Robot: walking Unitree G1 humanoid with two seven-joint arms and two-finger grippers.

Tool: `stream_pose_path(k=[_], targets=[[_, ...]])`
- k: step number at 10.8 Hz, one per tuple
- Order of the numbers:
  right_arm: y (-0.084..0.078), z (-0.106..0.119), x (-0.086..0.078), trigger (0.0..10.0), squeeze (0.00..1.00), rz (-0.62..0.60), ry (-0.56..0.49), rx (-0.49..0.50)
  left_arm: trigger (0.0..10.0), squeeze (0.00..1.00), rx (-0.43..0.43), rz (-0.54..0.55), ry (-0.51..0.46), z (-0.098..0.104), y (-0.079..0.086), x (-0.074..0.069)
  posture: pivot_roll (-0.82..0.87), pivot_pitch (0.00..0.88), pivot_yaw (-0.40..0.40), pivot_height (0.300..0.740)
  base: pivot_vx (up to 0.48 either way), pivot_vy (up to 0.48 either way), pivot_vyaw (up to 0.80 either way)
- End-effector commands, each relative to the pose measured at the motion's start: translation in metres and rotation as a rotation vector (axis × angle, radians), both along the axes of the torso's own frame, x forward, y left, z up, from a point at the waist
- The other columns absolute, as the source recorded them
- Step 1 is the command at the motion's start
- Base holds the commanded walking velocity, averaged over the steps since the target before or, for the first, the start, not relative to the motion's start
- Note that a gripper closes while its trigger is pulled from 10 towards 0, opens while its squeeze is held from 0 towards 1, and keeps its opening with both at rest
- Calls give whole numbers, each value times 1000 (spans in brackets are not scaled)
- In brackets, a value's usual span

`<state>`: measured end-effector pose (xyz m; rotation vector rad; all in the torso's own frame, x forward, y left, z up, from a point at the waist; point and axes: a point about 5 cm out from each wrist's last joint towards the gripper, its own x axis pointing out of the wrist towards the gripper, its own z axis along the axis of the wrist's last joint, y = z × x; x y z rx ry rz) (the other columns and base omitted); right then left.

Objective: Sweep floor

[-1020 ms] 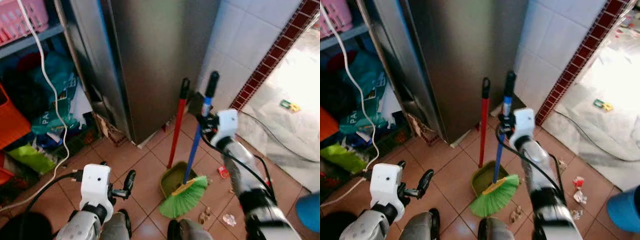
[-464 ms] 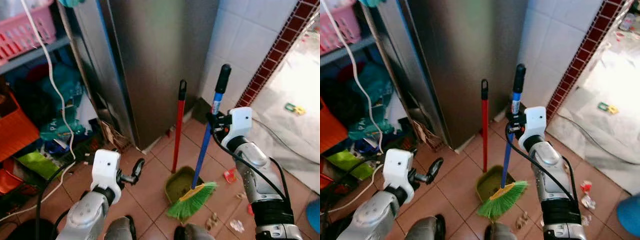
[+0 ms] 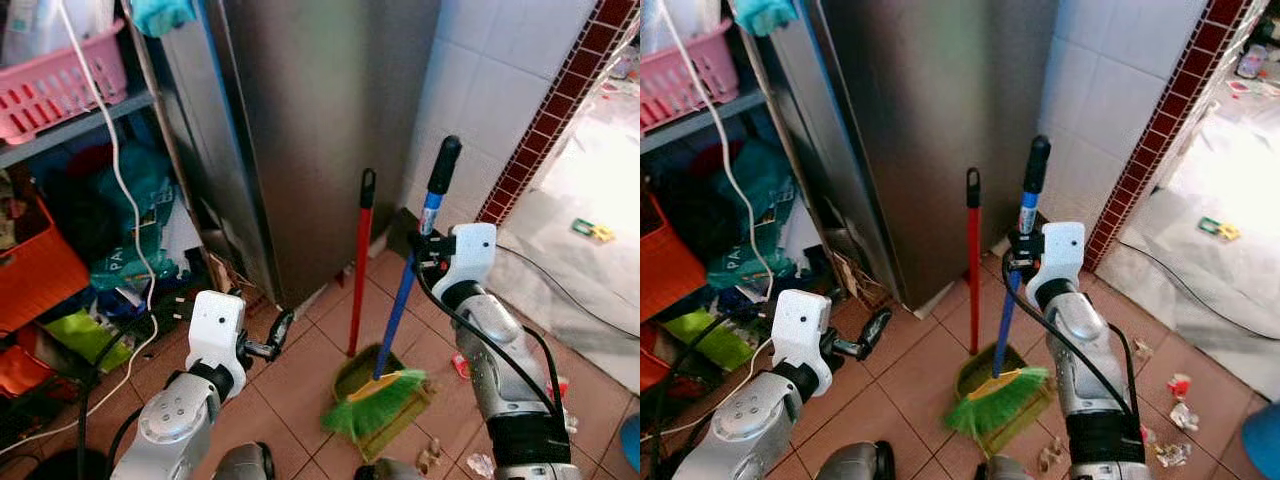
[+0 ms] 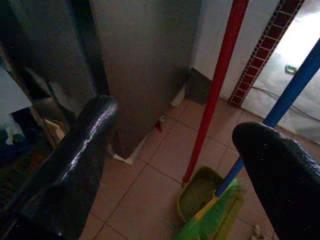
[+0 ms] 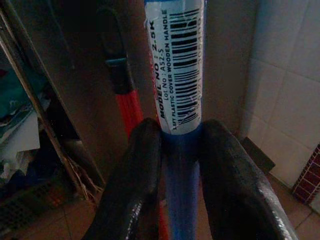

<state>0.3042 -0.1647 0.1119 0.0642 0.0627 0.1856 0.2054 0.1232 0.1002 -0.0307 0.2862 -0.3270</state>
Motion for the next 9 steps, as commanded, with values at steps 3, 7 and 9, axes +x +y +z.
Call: stream_pose_path(k=[3, 7, 9], targets=[[-2, 11, 7, 0, 0, -17, -29, 17, 10000, 0, -10, -1, -1, -2, 1, 0, 24, 55, 24, 740, 0, 0, -533], [3, 11, 7, 0, 0, -12, -30, 22, 10000, 0, -17, -15, -1, -2, -1, -1, 25, 61, 19, 740, 0, 0, -600], [3, 10, 6, 0, 0, -8, -27, 24, 10000, 0, -21, -16, 0, -2, -2, -2, 24, 64, 17, 740, -281, 0, 0]])
